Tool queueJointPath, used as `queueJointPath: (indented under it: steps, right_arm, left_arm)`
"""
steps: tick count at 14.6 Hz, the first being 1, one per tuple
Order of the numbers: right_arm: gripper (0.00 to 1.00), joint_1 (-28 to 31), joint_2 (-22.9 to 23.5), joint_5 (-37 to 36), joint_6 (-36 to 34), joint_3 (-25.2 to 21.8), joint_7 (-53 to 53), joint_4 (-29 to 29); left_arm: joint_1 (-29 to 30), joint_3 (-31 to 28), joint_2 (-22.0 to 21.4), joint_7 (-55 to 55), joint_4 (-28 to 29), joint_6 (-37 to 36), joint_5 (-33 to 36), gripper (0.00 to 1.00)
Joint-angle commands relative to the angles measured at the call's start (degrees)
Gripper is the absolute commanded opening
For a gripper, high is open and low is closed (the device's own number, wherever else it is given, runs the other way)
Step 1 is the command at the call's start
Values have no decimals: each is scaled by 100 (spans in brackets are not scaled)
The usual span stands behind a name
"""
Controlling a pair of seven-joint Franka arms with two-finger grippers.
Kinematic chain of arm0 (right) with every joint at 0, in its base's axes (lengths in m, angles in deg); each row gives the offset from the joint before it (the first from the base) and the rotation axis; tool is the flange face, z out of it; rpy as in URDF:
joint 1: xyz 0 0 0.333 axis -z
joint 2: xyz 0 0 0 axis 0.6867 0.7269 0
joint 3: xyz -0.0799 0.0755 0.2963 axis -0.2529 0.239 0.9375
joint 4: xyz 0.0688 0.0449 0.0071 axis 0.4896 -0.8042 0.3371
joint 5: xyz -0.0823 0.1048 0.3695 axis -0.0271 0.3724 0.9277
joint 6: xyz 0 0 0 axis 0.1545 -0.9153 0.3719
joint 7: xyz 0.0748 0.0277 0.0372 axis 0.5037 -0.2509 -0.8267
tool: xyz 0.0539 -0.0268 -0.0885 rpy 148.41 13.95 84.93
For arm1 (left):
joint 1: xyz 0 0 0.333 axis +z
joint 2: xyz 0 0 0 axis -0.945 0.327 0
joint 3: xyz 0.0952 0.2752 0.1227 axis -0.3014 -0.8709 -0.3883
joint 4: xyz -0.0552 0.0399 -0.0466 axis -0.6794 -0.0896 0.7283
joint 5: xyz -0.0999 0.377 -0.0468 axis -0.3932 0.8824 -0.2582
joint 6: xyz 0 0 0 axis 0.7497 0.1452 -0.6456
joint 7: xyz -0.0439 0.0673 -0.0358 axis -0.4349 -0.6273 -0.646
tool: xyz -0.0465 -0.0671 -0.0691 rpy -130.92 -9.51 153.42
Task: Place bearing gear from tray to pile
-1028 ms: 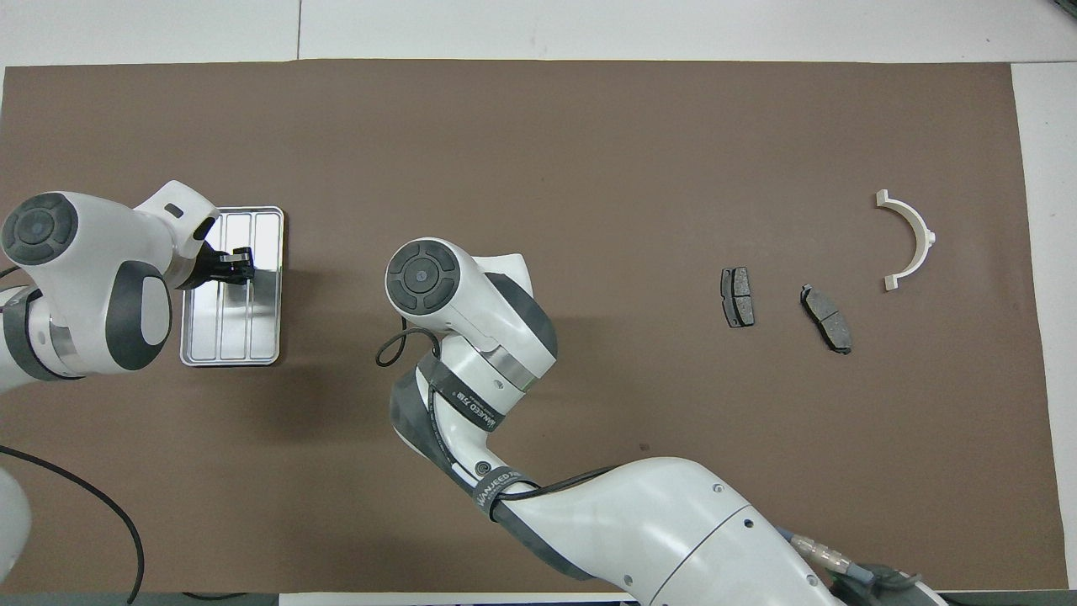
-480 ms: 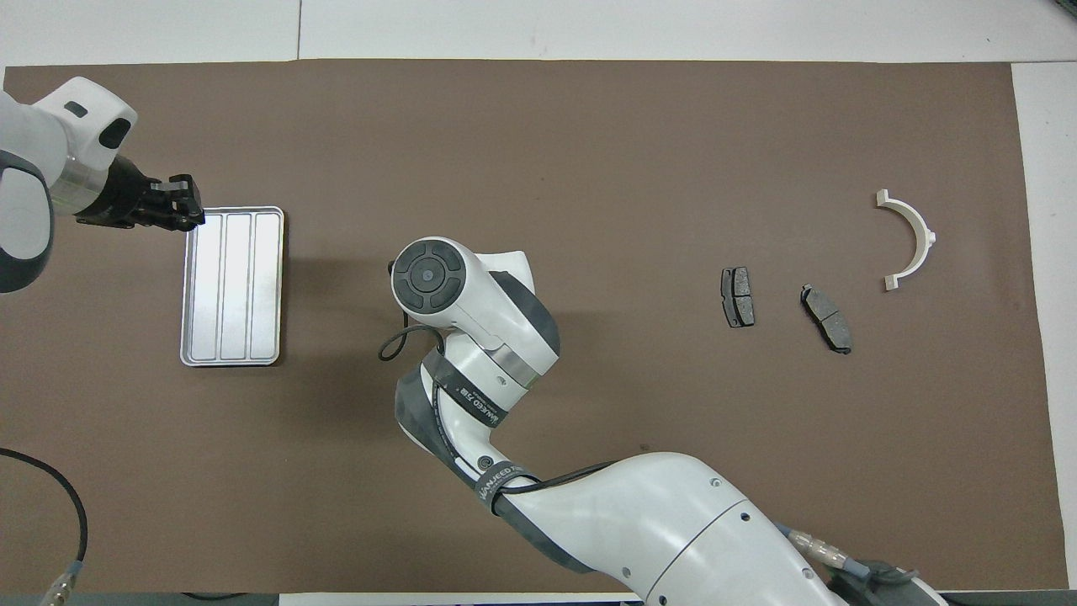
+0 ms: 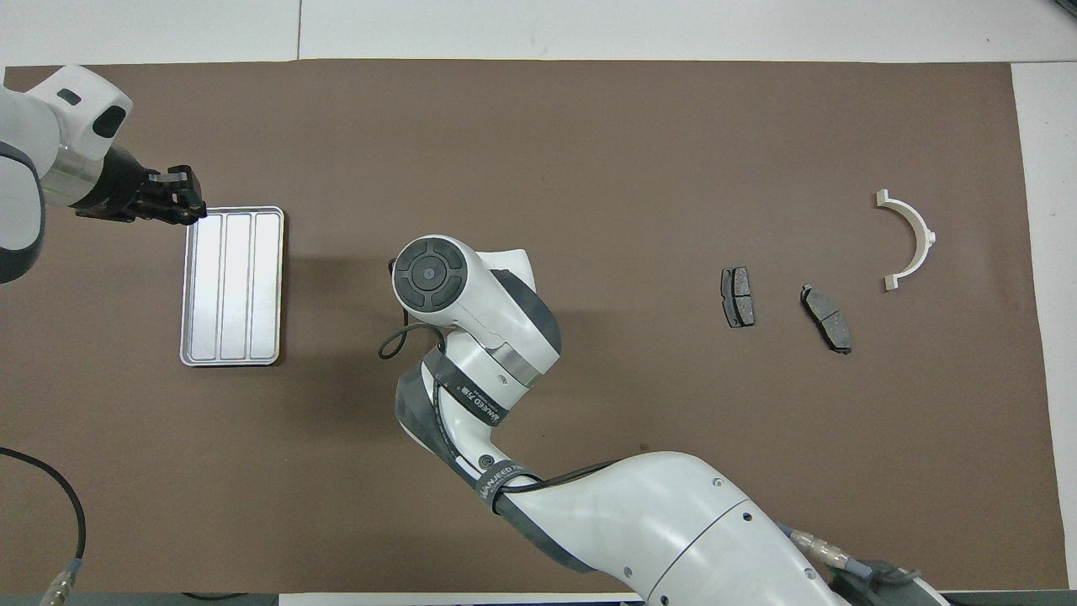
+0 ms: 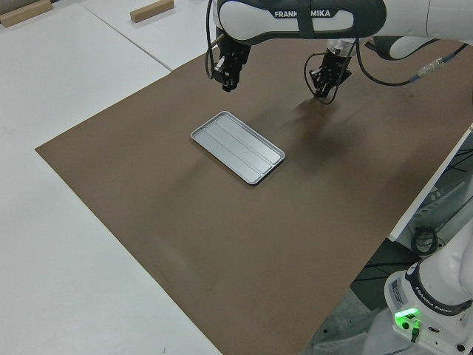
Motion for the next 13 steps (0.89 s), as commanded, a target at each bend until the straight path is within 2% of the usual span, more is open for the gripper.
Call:
queueJointPath:
  steps: [1,5,9,10,13]
  right_arm:
    - [0,147,-3,-128,-189,8,62,71]
    - [0,814,-625,-40,-1278,34,-1173,98]
    - [0,1911,-1373,48,-2184,52,-3693,89]
    - [0,2202,-1470,74,-2273,52,-4413,80]
    - [0,3177,-1489,66,-2178,43,-6471,-33]
  left_arm:
    - [-45,-49,12,-30,-52,-68,-109,0]
    - [-141,-41,21,-48,-79,-68,-109,0]
    - [-255,-23,12,-56,-70,-76,-109,0]
    - [-621,-40,-5,-326,-53,-137,-109,0]
    - [-2115,-49,3,-2442,-114,-112,188,0]
